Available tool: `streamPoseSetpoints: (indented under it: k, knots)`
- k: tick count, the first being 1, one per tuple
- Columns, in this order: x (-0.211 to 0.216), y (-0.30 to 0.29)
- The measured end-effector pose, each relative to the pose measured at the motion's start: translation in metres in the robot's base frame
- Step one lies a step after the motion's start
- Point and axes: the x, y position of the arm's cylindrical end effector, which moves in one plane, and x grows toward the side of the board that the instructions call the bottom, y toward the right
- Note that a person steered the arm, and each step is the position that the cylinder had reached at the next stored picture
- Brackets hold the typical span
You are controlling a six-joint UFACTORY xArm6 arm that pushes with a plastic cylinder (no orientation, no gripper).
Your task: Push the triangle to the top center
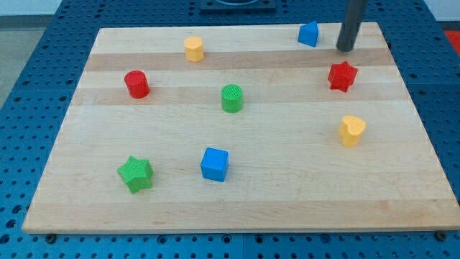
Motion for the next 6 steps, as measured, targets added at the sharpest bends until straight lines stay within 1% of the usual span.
streamPoseSetpoints:
  k: [1, 2, 4, 5, 6]
  knots:
    - [-0.005, 0.0]
    - [-0.046, 0.0]
    - [-0.048, -0.001]
    - [-0.04, -0.068]
    - [-0.039, -0.098]
